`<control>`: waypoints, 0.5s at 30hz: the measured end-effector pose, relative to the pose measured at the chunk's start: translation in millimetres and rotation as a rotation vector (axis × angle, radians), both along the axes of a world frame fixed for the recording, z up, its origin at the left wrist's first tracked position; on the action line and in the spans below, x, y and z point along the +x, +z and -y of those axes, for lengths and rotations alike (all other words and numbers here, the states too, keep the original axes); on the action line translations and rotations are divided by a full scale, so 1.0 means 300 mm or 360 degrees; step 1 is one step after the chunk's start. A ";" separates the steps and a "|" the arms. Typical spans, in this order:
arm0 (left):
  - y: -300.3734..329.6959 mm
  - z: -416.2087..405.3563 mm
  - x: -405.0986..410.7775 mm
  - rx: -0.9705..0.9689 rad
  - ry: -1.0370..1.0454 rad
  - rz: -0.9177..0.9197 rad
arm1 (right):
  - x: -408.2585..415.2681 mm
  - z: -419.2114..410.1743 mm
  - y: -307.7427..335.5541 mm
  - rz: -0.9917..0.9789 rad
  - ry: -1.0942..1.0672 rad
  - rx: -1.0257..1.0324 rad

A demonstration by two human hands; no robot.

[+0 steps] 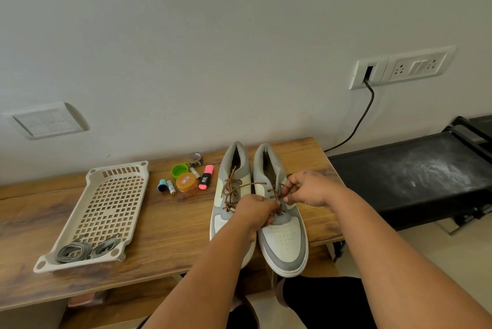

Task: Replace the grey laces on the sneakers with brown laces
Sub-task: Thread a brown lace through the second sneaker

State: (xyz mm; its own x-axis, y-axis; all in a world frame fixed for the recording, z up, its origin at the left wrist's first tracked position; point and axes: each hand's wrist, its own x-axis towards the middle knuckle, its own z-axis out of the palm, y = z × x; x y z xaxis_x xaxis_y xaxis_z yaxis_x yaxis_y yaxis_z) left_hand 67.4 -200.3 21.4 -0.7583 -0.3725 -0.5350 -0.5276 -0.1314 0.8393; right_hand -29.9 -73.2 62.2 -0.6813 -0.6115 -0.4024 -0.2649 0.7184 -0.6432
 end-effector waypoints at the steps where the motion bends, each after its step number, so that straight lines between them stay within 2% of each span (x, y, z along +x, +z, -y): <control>1: 0.001 0.002 0.004 0.0050 -0.0013 -0.0037 | -0.001 0.001 -0.001 0.0004 -0.0006 -0.0001; 4: 0.004 0.010 0.015 0.0219 0.0008 -0.0115 | -0.007 0.004 -0.010 0.0045 -0.0066 -0.0025; 7: 0.013 0.013 0.024 0.0294 0.0021 -0.0074 | -0.014 -0.001 -0.017 0.0109 -0.0096 -0.0053; 9: 0.017 0.007 0.017 0.0153 0.0029 -0.0005 | -0.016 -0.006 -0.019 0.0138 -0.0102 -0.0074; 12: 0.003 -0.003 0.005 -0.0277 -0.0013 0.0110 | -0.018 -0.012 -0.023 0.0157 -0.0110 -0.0088; 15: 0.000 -0.009 0.010 -0.0335 -0.0087 0.0143 | -0.019 -0.011 -0.025 0.0171 -0.0110 -0.0102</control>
State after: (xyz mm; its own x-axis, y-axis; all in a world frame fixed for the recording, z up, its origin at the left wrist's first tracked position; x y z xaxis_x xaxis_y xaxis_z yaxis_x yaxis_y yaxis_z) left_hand 70.5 -197.5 21.3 -0.7331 -0.4429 -0.5161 -0.6031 0.0725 0.7944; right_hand -35.6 -69.9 54.7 -0.6780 -0.5913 -0.4367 -0.1434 0.6891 -0.7103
